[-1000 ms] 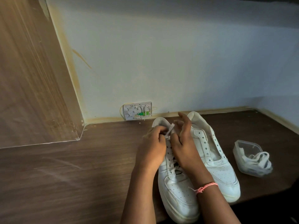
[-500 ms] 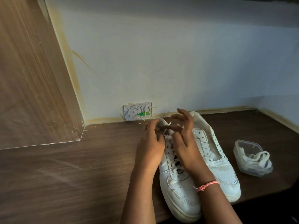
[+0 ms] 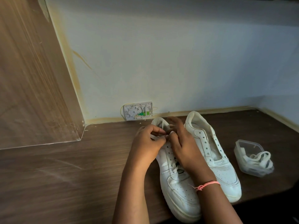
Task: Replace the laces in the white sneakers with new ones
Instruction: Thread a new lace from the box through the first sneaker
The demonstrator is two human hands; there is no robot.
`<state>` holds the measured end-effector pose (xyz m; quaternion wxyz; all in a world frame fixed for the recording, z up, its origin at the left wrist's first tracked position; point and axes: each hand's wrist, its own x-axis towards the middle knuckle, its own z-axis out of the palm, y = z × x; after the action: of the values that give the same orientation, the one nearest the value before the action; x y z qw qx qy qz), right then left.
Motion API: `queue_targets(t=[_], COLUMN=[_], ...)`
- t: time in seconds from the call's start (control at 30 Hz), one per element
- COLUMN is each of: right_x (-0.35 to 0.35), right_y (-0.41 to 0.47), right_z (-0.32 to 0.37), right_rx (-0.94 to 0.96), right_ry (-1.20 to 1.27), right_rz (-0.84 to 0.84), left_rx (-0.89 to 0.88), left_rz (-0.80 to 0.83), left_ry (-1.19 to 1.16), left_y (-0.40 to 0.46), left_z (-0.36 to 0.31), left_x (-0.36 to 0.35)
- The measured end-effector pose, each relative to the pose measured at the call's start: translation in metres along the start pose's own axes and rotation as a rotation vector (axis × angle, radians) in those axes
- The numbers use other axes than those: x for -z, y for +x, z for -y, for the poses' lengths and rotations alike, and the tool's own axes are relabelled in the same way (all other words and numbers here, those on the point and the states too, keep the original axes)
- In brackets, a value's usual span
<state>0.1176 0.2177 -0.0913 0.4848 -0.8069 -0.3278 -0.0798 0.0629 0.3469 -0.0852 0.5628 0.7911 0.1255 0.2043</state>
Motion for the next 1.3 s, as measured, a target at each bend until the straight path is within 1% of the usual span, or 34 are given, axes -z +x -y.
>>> queue_targets(t=[0.1,0.2,0.27,0.33,0.47,0.53,0.57,0.6,0.67,0.77,0.83,0.93,1.0,1.07,1.13,1.23,1.3], right_x=[-0.003,0.0,0.002,0.001,-0.003,-0.003,-0.001,0.002,0.015,0.05,0.081,0.129,0.162,0.187,0.201,0.204,0.202], right_y=[0.001,0.001,0.001,0.001,0.002,0.002,0.001,0.001,0.0,-0.004,-0.011,-0.027,-0.041,-0.05,-0.053,-0.053,-0.052], right_z=[-0.004,0.0,0.0,-0.002,-0.001,0.0,0.002,0.004,0.008,0.004,-0.009,-0.033,-0.045,-0.059,-0.073,-0.087,-0.09], right_rx=[0.006,-0.008,-0.023,-0.029,0.0,0.003,-0.009,-0.025,-0.048,-0.048,-0.059,-0.102,-0.249,-0.458,-0.554,-0.507,-0.488], right_ry=[-0.037,0.117,0.168,0.104,-0.097,-0.099,-0.032,0.065,0.19,0.108,-0.02,-0.313,-0.417,-0.423,-0.419,-0.392,-0.385], right_rz=[0.007,0.022,0.099,0.15,0.153,0.161,0.151,0.123,0.004,-0.205,-0.326,-0.447,-0.431,-0.359,-0.264,-0.112,-0.017], left_rx=[-0.011,0.035,0.079,0.103,0.108,0.114,0.116,0.116,0.091,-0.039,-0.121,-0.185,-0.212,-0.235,-0.268,-0.297,-0.282], left_rz=[-0.068,-0.094,-0.093,-0.079,-0.066,-0.059,-0.059,-0.06,-0.089,-0.207,-0.223,-0.115,-0.012,0.092,0.196,0.358,0.43], left_ry=[0.007,-0.038,-0.083,-0.11,-0.105,-0.097,-0.093,-0.086,-0.053,-0.034,-0.071,-0.098,-0.069,-0.025,0.094,0.267,0.375], left_y=[0.0,-0.002,-0.002,-0.003,-0.003,-0.003,-0.003,-0.003,-0.004,-0.005,-0.007,-0.018,-0.03,-0.043,-0.056,-0.077,-0.087], left_z=[0.0,-0.004,-0.005,-0.005,-0.005,-0.005,-0.005,-0.006,-0.008,-0.018,-0.032,-0.052,-0.061,-0.067,-0.071,-0.076,-0.078], left_x=[-0.005,-0.009,-0.009,-0.008,-0.007,-0.007,-0.007,-0.007,-0.006,-0.012,-0.025,-0.059,-0.087,-0.115,-0.143,-0.182,-0.207])
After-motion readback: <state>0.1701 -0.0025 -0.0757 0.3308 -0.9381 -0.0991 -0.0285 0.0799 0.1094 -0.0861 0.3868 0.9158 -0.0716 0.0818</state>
